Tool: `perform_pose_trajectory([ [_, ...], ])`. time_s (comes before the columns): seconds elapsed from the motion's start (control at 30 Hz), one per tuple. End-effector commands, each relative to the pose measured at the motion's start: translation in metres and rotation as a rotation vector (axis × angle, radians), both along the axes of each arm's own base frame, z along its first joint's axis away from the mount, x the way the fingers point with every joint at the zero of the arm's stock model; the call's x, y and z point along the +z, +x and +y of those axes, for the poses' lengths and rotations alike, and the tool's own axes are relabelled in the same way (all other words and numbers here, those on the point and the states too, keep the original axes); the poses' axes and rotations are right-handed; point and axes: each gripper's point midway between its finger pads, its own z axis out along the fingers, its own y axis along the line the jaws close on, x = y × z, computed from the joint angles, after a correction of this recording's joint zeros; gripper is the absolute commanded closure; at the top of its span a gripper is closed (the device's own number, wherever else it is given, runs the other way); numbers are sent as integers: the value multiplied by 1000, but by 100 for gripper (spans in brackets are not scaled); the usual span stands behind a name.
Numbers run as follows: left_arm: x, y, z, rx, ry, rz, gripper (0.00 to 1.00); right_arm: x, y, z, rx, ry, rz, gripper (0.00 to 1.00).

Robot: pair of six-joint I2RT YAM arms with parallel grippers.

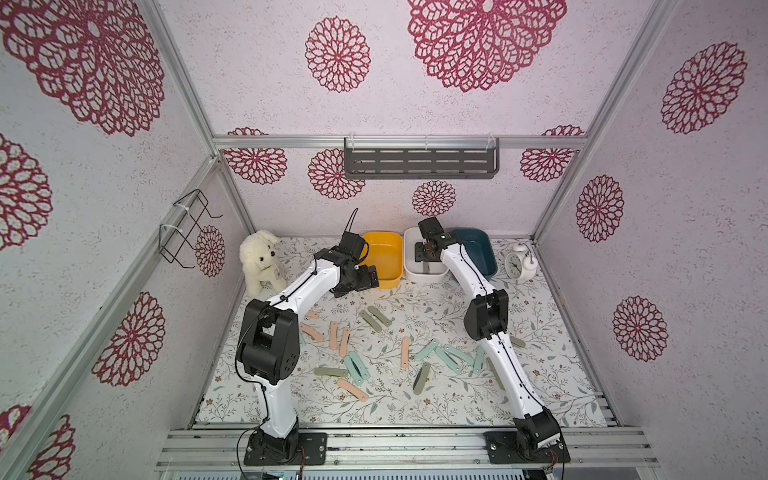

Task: Place the fruit knives into the storage box by color
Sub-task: Pick up the fruit knife from the center of the board.

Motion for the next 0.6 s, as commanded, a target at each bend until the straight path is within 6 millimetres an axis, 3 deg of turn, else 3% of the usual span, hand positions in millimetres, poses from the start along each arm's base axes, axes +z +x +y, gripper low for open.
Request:
perform_pose_trajectory([
  [0.0, 8, -21, 6, -8, 6, 40, 3, 96, -15, 9, 42, 0, -124, 30],
  [0.3, -10, -71, 16, -31, 44, 132, 3, 144, -63, 29, 136, -54, -116, 18],
  [0.57, -25, -98, 21, -67, 96, 177, 2, 196, -101, 13, 187, -82, -139, 1],
])
